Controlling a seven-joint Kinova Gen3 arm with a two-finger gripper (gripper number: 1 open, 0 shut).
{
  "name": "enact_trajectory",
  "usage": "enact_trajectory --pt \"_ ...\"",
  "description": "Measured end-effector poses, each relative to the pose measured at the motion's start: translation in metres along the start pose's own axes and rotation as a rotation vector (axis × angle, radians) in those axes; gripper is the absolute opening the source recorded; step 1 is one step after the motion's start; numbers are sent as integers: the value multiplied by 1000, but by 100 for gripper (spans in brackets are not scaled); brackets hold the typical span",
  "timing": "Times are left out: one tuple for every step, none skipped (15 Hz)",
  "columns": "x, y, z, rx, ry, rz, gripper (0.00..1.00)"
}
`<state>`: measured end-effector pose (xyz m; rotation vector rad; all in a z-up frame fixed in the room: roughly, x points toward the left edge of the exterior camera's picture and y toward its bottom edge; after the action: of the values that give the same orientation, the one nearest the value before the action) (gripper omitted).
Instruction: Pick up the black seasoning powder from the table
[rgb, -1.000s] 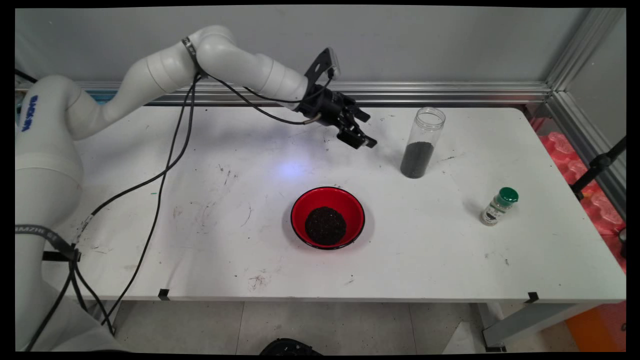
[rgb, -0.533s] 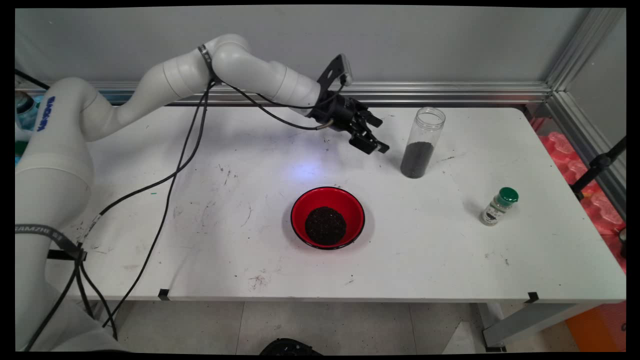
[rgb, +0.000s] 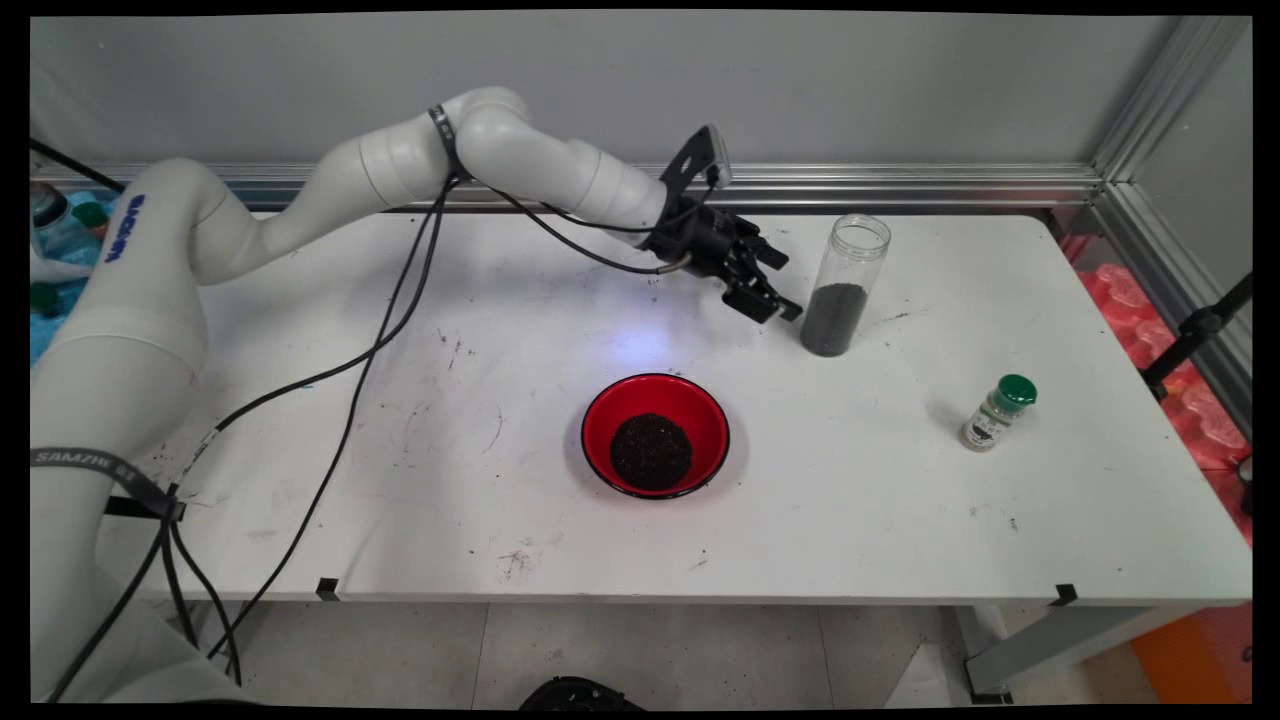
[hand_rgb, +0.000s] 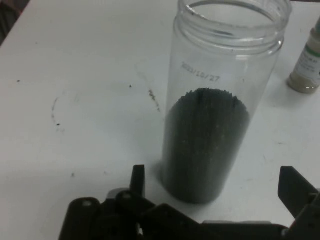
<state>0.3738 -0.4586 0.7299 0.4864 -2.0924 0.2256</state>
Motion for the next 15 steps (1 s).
enact_trajectory --pt "0 1 4 -3 1 -2 100" --pt "0 1 7 -5 3 -4 100" --pt "0 2 12 -8 4 -7 100" --pt "0 3 16 -10 6 -10 100" --pt "0 3 20 -12 7 -14 100" --pt "0 4 22 -13 8 -16 100" --pt "1 4 26 -14 10 -21 100" --pt "1 4 28 -14 11 -24 100" --pt "1 5 32 -15 13 -29 100" --pt "1 5 36 -16 16 -35 100" --pt "1 6 39 -17 18 -41 100" --pt "2 6 42 -17 20 -47 100" --pt "1 6 44 -16 21 -51 100" --pt "1 6 47 -16 22 -58 100" --pt "1 6 50 -15 24 -65 100"
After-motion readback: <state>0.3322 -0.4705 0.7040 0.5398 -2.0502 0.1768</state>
